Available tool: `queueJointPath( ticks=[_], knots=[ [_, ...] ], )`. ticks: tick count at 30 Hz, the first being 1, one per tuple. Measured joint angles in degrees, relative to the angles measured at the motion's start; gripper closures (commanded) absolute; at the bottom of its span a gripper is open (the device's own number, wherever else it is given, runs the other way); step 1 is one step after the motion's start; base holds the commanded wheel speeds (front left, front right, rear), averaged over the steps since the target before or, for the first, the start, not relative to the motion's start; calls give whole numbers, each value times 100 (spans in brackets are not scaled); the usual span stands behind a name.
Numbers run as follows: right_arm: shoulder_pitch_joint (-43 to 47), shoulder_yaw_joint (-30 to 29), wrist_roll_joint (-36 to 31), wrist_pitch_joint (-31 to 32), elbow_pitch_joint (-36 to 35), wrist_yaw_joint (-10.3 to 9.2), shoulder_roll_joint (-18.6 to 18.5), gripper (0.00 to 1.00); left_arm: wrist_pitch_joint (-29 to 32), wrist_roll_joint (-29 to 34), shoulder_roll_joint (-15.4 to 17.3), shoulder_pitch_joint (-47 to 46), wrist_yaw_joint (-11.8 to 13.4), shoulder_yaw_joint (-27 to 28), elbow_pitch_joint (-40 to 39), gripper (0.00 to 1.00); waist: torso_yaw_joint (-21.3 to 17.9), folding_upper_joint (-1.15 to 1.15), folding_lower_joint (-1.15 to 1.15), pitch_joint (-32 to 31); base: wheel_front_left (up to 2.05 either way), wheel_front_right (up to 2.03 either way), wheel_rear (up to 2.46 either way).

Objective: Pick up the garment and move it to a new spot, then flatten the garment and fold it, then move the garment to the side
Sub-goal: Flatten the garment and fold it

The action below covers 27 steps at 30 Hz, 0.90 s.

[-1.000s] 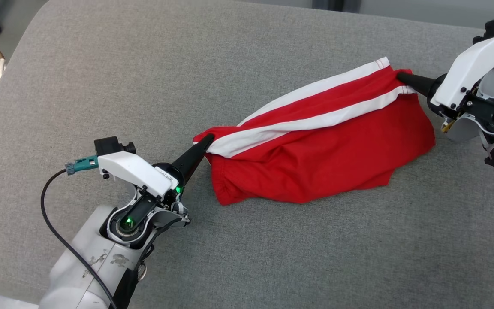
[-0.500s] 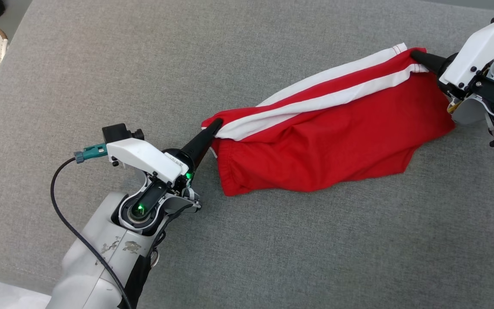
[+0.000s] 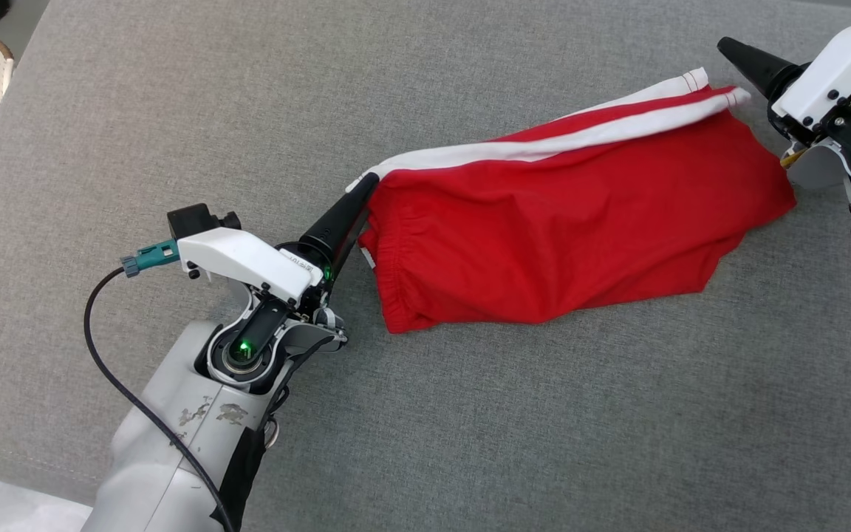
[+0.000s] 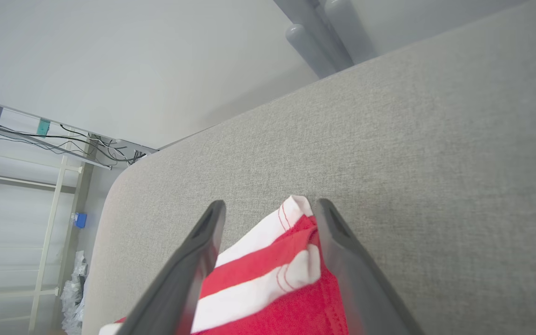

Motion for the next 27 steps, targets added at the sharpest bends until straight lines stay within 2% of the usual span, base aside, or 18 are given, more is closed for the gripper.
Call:
queueJointPath(
  ticks=[5,11,14,18,23,27],
  knots=[
    [7,34,-16,-305,-123,0,-38,0,-148,70,-23,-8,0,97,110,0,-13,0,0,-53,0,0,0],
    [254,311,-154,-1074,-790,0,-233,0,-332,109,-49,-73,0,242,304,0,-68,0,0,-185,0,0,0],
    [429,437,-141,-1486,-1170,0,-350,0,-544,323,-23,-90,0,255,364,0,-110,0,0,-286,0,0,0],
    [733,812,-369,-2239,-1699,0,-617,0,-1211,842,94,-87,0,220,198,0,-178,0,0,-467,0,0,0],
    [1222,1339,-736,-3304,-2235,0,-870,0,-2307,1825,355,143,-5,-123,-179,0,-297,0,0,-756,0,0,0],
    [1711,1457,-911,-3698,-2476,0,-993,0,-2776,2791,581,367,-8,-330,-276,0,-407,0,0,-1031,0,0,0]
  ],
)
